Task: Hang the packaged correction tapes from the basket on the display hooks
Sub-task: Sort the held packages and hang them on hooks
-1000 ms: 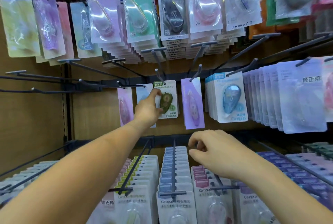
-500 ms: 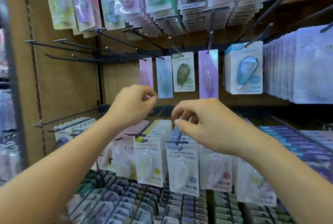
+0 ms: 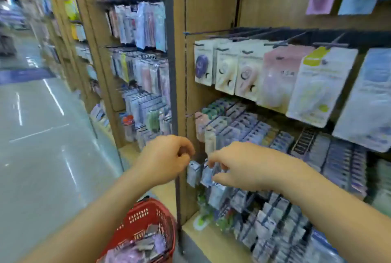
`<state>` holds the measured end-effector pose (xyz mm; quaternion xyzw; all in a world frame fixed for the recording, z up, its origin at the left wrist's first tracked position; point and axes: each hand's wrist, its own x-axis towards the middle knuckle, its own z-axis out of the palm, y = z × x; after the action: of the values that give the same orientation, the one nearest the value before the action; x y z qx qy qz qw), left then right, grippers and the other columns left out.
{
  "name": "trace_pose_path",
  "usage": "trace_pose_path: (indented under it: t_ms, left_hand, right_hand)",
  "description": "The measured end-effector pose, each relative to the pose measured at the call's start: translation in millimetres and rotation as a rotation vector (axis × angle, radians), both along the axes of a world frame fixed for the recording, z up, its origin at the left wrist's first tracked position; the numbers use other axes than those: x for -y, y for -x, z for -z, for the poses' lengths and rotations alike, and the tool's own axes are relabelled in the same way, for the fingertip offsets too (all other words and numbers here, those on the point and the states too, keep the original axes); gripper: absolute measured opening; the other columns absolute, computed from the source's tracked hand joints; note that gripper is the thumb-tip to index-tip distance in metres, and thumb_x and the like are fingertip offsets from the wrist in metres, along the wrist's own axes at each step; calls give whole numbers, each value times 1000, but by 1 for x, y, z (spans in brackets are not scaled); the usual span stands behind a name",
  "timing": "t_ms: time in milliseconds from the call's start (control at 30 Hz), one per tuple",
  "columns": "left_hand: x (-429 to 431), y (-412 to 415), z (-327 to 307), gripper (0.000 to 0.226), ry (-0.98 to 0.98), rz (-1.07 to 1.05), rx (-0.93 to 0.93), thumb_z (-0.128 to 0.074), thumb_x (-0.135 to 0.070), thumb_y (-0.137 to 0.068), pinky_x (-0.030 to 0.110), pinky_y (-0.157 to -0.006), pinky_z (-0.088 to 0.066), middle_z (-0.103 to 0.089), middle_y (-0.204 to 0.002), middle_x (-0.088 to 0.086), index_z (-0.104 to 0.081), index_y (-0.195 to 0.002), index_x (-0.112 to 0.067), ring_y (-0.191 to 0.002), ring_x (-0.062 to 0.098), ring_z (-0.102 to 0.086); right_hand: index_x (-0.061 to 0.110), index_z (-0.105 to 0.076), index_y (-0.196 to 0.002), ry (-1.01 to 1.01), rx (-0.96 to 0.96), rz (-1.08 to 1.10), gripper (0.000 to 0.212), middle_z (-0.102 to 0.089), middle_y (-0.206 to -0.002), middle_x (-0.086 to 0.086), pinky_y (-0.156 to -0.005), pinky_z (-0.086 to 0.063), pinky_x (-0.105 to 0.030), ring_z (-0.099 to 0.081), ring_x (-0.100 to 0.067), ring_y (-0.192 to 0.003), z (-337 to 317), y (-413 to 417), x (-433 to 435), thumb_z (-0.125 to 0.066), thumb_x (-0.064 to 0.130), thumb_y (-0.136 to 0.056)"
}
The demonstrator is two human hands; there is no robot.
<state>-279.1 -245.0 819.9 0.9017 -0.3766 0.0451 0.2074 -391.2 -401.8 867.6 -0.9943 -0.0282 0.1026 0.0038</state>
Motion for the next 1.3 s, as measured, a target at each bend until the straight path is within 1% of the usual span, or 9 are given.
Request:
trace_pose_path:
  t_ms: [167, 333, 500, 633, 733, 833, 1000, 1133, 1300]
  left_hand:
    - [-97, -42, 111, 25, -137, -154, -212, -56, -14, -85, 30, -80, -51, -71, -94, -2, -73, -101, -26, -95, 22, -66]
    - [-200, -81, 205, 24, -237, -273, -373, -56, -17, -87, 30, -79, -49, -74, -105, 2, -74, -101, -24, -100, 27, -67]
    - [-281, -100, 286, 28, -165, -506, -557, -53, -12, -88, 30, -82, -48, -73, -112, 3, -74, -102, -24, -105, 28, -65]
    - [-319, -116, 344, 21, -80, -713, -674, -57, -14, -90, 30, -78, -46, -74, -108, 3, -73, -100, -24, -102, 29, -66]
    - [-333, -130, 387, 24, -18, -825, -774, -55, -9, -90, 30, -81, -46, -74, -108, 3, -73, -103, -19, -103, 27, -65]
    - [-334, -151, 430, 25, 46, -923, -872, -53, -6, -90, 30, -83, -47, -74, -104, 4, -72, -102, -18, -100, 27, -65]
    - [-314, -194, 507, 27, 66, -990, -977, -52, -5, -91, 26, -85, -47, -71, -100, -1, -70, -107, -17, -94, 19, -64]
    - [-285, -237, 590, 31, 58, -966, -1060, -53, 0, -88, 27, -89, -47, -71, -104, -2, -70, -108, -16, -98, 16, -64]
    - [-247, -273, 719, 27, -60, -800, -1139, -62, -3, -86, 23, -80, -42, -73, -105, 2, -70, -109, -15, -102, 23, -67]
  right_hand:
    - [19, -56, -128, -68, -193, 21, 34, -63, -125, -11, -87, -46, -35, -57, -30, -117, 122, -57, -57, -53, 31, -97]
    - [14, -63, -119, -332, -231, 185, 29, -68, -116, -8, -90, -48, -37, -62, -27, -109, 218, -109, -107, -60, 28, -94]
    - [17, -67, -110, -610, -168, 400, 18, -67, -94, -5, -78, -45, -29, -63, -22, -89, 301, -149, -151, -65, 16, -92]
    - [16, -67, -113, -680, -168, 492, 22, -67, -93, -7, -71, -41, -22, -63, -24, -88, 363, -187, -172, -68, 14, -91]
    - [11, -67, -115, -719, -198, 566, 24, -66, -94, -8, -82, -43, -27, -62, -24, -90, 409, -221, -175, -67, 12, -91]
    - [20, -66, -113, -724, -265, 618, 20, -64, -94, 0, -89, -46, -32, -61, -22, -94, 456, -259, -176, -65, 19, -92]
    - [12, -62, -118, -732, -373, 708, 25, -60, -99, -3, -75, -35, -23, -56, -20, -94, 550, -326, -169, -62, 11, -93]
    - [13, -56, -128, -673, -451, 782, 36, -63, -110, -7, -82, -42, -31, -60, -30, -109, 648, -368, -158, -63, 15, -93]
    - [14, -41, -143, -577, -587, 842, 55, -60, -131, -16, -73, -37, -32, -59, -35, -114, 783, -399, -153, -62, 20, -93]
